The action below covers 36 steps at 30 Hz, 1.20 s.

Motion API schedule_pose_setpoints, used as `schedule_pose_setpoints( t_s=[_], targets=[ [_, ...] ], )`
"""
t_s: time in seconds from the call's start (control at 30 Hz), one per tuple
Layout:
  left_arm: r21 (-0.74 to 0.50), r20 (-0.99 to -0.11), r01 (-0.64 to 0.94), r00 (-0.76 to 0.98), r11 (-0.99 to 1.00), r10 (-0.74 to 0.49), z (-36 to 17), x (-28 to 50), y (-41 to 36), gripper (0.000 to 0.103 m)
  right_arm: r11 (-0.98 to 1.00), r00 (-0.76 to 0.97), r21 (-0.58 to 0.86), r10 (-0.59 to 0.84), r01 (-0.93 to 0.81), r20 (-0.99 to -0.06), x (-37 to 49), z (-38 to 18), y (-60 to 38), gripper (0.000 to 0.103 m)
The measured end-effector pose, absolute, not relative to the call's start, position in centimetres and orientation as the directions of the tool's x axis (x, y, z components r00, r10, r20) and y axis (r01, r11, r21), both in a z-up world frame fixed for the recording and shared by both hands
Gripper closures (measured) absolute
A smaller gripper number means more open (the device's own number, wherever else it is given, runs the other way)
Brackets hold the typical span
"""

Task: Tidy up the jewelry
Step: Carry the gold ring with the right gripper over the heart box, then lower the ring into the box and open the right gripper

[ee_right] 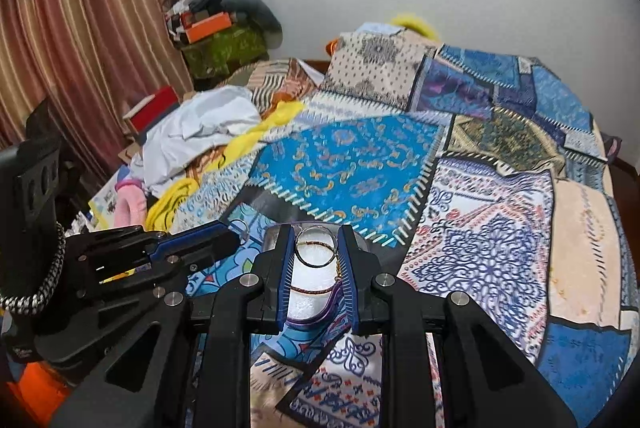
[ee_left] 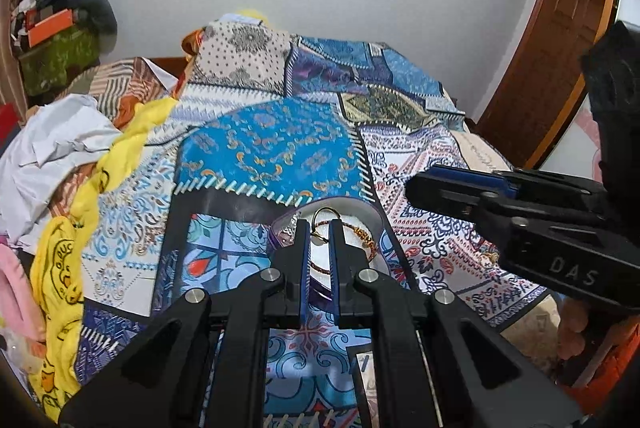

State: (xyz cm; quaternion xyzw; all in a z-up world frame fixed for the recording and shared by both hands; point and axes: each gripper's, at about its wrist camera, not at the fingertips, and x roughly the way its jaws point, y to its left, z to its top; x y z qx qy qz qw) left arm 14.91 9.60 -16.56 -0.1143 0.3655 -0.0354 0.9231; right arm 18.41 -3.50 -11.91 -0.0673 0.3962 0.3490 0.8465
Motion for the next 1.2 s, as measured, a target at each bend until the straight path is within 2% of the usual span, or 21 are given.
schedule_pose_setpoints(
  t_s=[0.27,0.8,1.2],
  targets=[
    [-0.253,-0.701,0.0,0.689,0.967,-0.183,-19.0,16.5,9.2,0.096,0.736,0.372,0.2,0.533,-0.646,-0.76,20.2,-13.7,-2.7,0.083],
    [-0.253,-0.724,0.012,0.661,0.967,-0.197,-19.9,17.0,8.9,0.096,0.726,0.257,0.291,0.541,-0.623,-0.801,21.5,-15.8,-2.1,0.082],
    [-0.228,-0.708,-0.021,0.689,0.973,-0.151,-17.4,15.4,9.3,0.093,0.74,0.352,0.207,0.522,-0.64,-0.777,20.0,-12.9,-3.0,0.079]
  ],
)
